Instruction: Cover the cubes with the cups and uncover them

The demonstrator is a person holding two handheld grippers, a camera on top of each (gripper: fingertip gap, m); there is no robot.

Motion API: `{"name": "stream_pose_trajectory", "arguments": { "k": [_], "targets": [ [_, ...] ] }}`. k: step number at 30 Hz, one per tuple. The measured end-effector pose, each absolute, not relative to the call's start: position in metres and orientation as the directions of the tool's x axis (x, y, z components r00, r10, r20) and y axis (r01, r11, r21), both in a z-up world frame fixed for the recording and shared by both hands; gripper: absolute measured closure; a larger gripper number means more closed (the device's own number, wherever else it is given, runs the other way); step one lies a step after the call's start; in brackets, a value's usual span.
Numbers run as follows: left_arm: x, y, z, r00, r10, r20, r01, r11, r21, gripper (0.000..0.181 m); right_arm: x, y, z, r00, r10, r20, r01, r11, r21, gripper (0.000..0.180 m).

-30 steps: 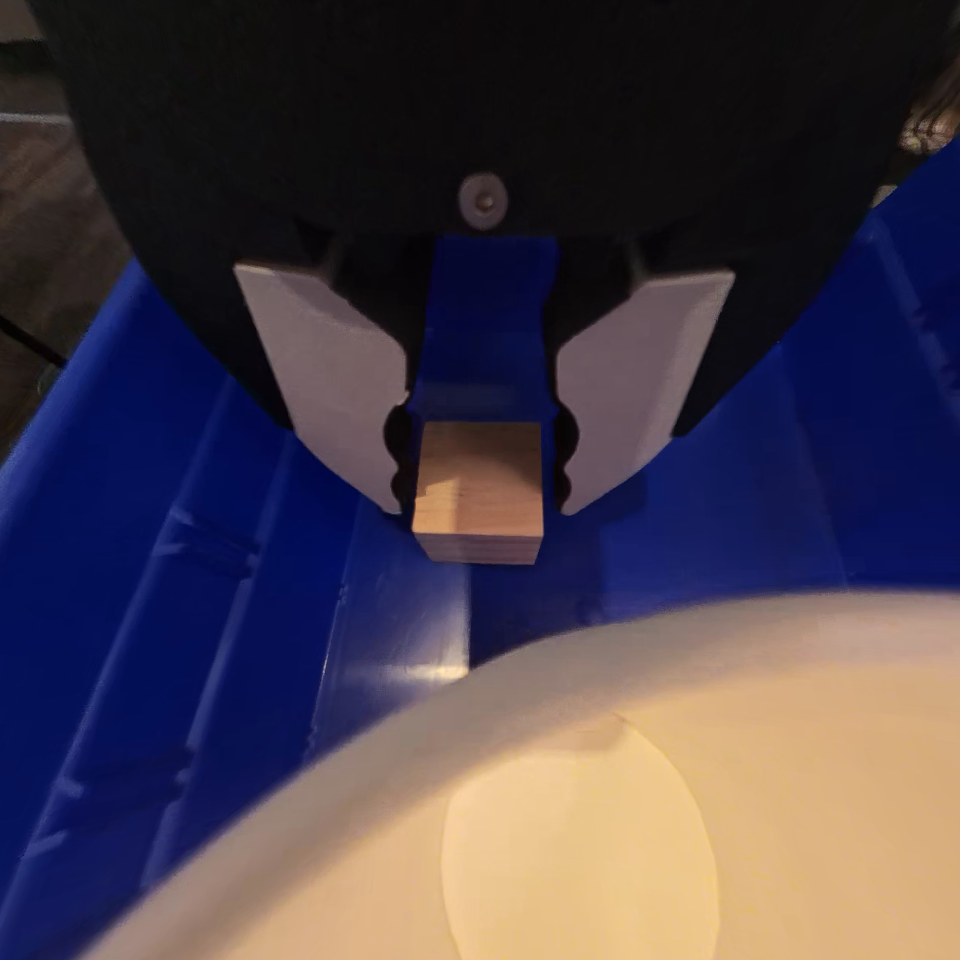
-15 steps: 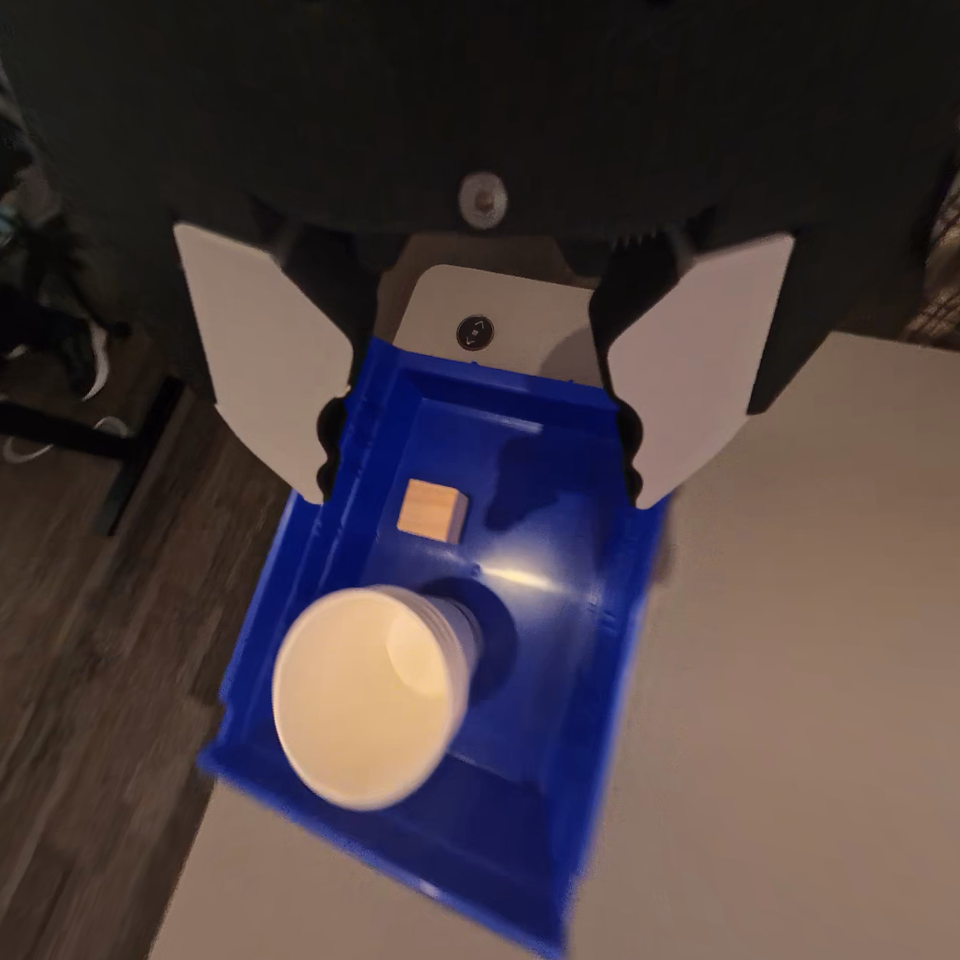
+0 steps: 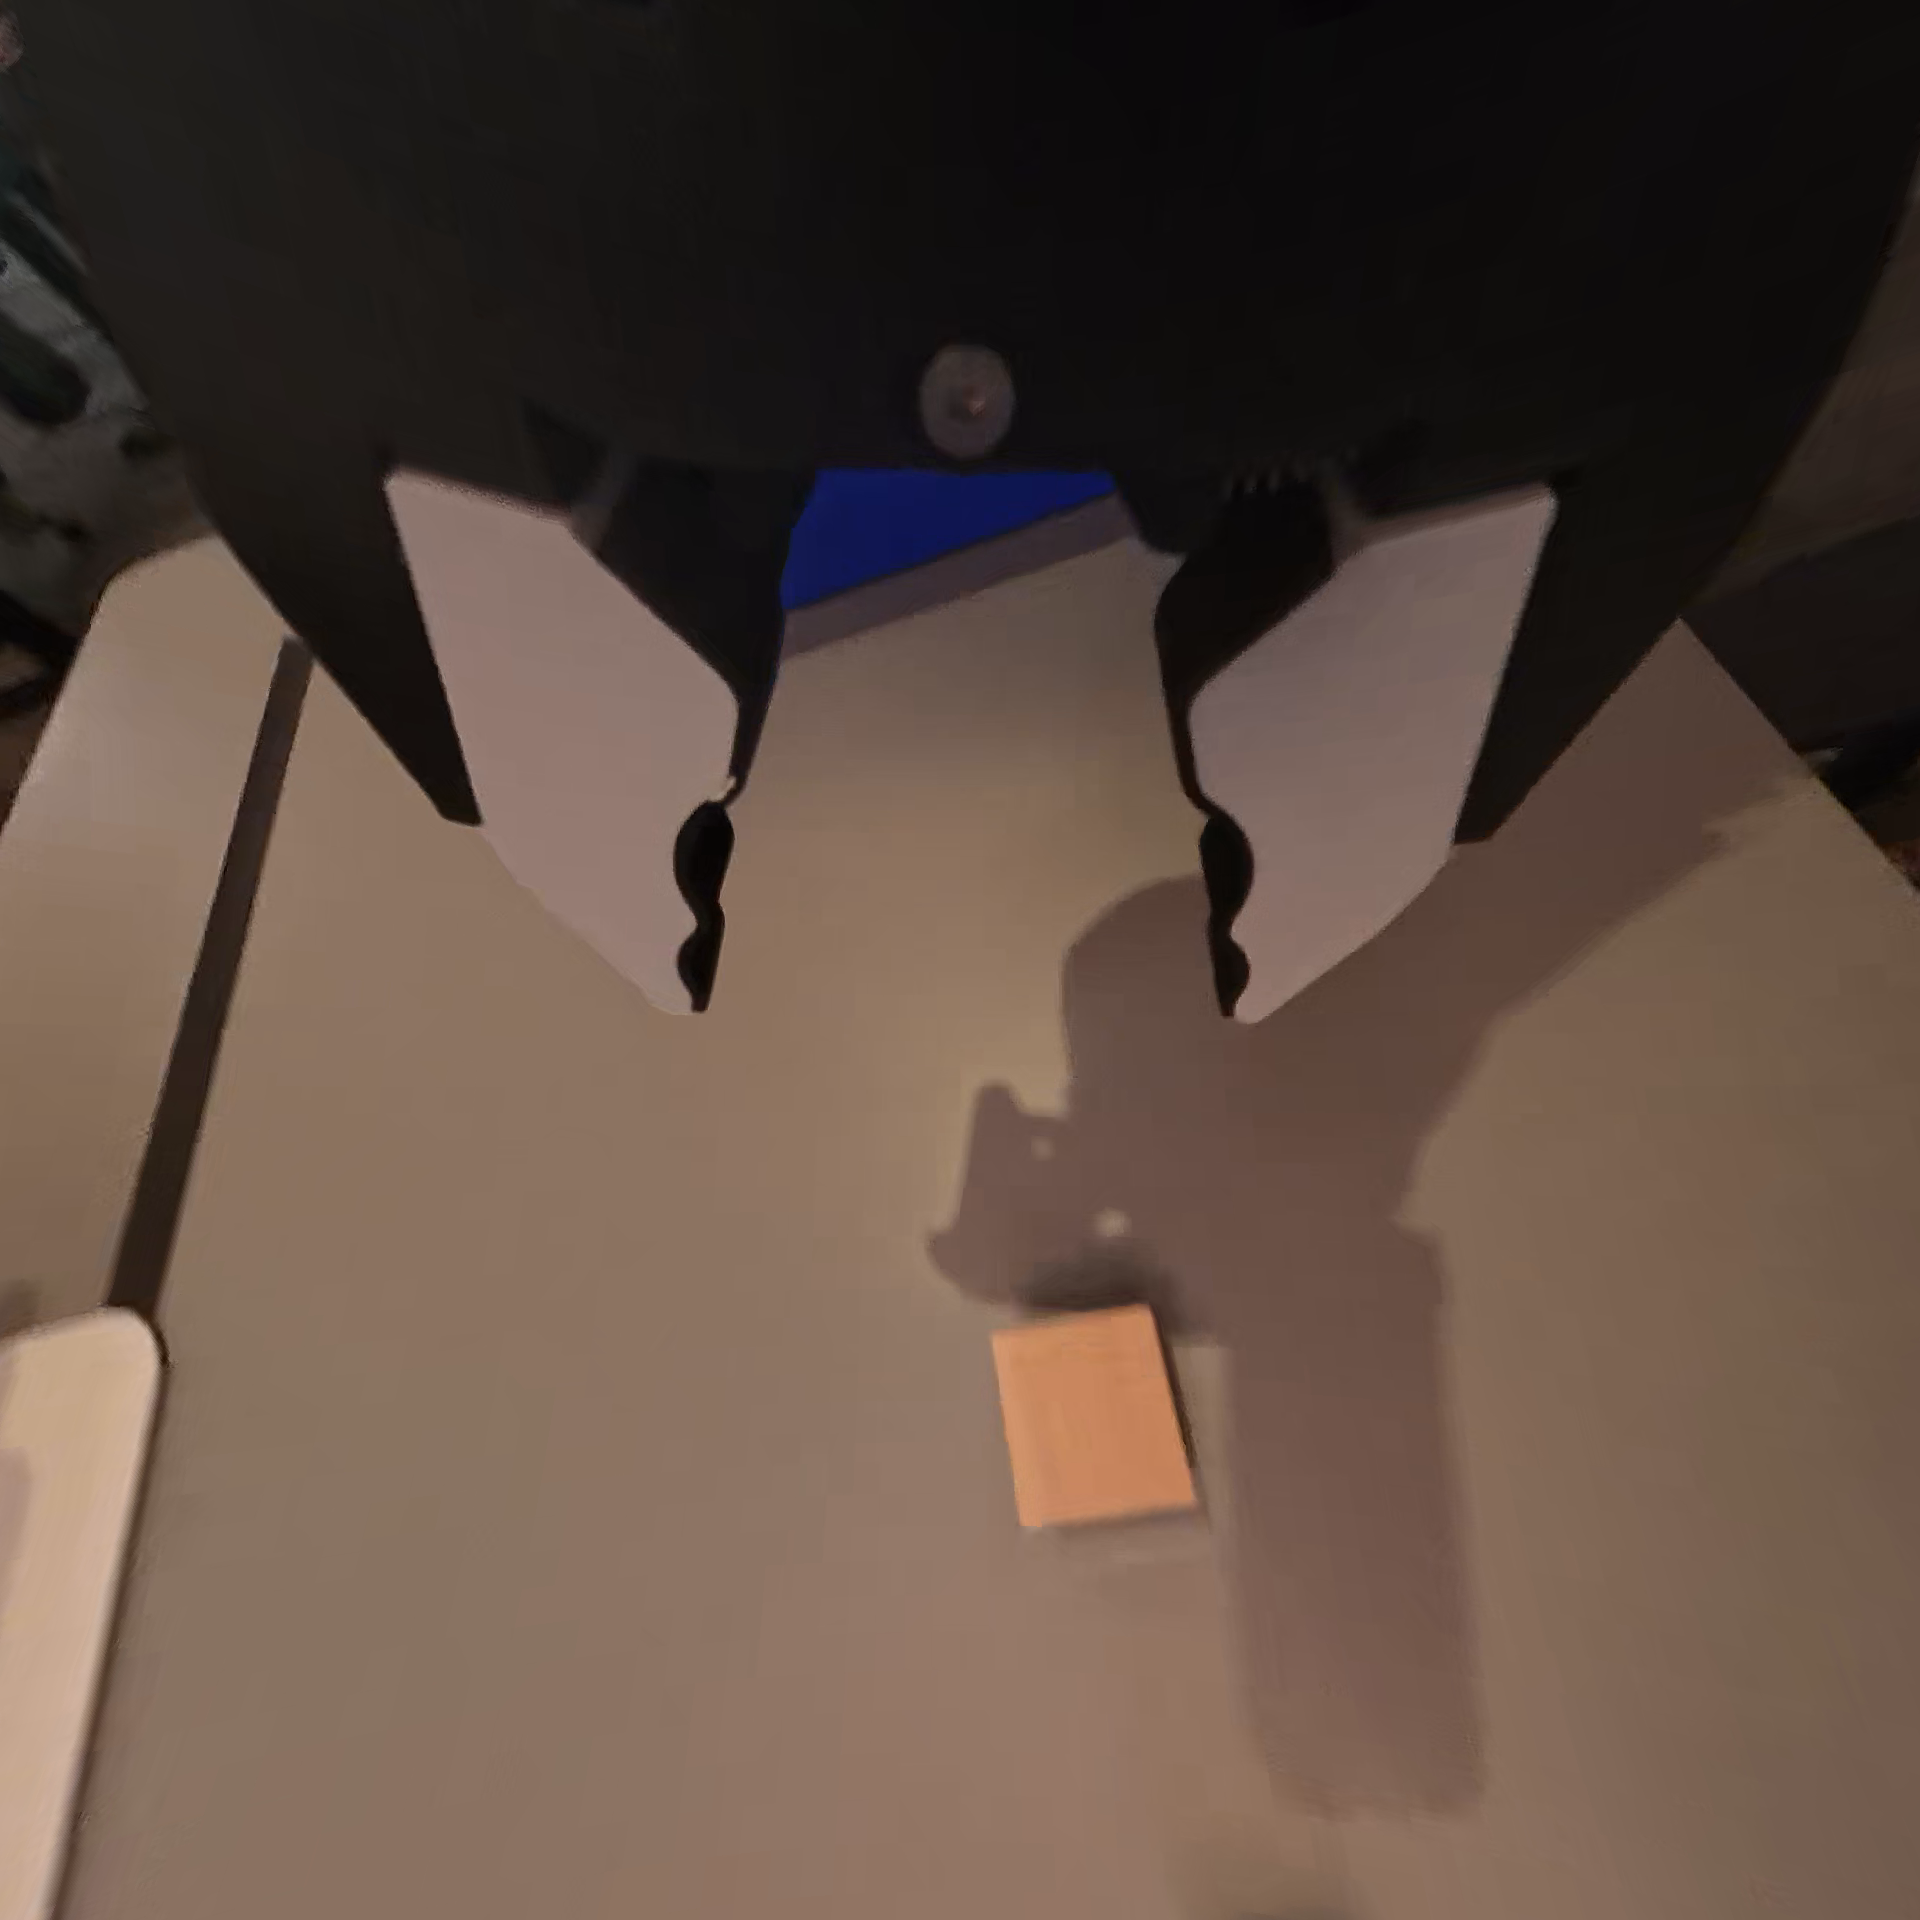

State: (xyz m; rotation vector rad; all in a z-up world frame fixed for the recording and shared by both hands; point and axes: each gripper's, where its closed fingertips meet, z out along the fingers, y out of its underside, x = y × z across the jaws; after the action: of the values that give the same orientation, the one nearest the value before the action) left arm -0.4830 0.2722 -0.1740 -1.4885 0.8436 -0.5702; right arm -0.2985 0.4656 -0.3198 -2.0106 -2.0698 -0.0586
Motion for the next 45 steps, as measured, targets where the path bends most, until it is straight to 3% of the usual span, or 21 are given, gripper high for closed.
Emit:
{"name": "stream_pose_trajectory", "arguments": {
  "k": [7, 18, 20, 22, 24, 33, 45],
  "targets": [
    [-0.492, 0.272, -0.172, 0.615, -0.777, -0.135, -0.164, 0.041, -0.986, 0.117, -0.359, 0.453, -0.369, -0.164, 0.982, 0.092, 0.982, 0.172, -0.079, 0.096],
    [-0.496, 0.276, -0.175, 0.619, -0.774, -0.136, -0.176, 0.033, -0.984, 0.118, -0.373, 0.449, -0.412, -0.199, 0.98, 0.028, 0.98, 0.2, -0.001, 0.107],
    [-0.496, 0.276, -0.175, 0.618, -0.774, -0.136, -0.176, 0.033, -0.984, 0.118, -0.373, 0.45, -0.42, -0.201, 0.979, 0.017, 0.98, 0.201, 0.012, 0.114],
    [-0.495, 0.276, -0.175, 0.618, -0.774, -0.139, -0.179, 0.034, -0.983, 0.118, -0.369, 0.449, -0.426, -0.198, 0.98, -0.001, 0.98, 0.197, 0.034, 0.135],
    [-0.495, 0.275, -0.175, 0.619, -0.773, -0.143, -0.182, 0.036, -0.983, 0.118, -0.368, 0.452, -0.424, -0.178, 0.984, 0.015, 0.984, 0.177, 0.032, 0.135],
    [-0.492, 0.274, -0.175, 0.612, -0.778, -0.145, -0.186, 0.037, -0.982, 0.117, -0.307, 0.468, -0.349, -0.033, 0.98, 0.196, 0.999, 0.036, -0.013, 0.135],
    [-0.475, 0.275, -0.186, 0.587, -0.796, -0.151, -0.224, 0.02, -0.974, 0.117, -0.098, 0.491, -0.242, 0.499, 0.783, 0.372, 0.861, -0.496, -0.111, 0.135]
  ]
}}
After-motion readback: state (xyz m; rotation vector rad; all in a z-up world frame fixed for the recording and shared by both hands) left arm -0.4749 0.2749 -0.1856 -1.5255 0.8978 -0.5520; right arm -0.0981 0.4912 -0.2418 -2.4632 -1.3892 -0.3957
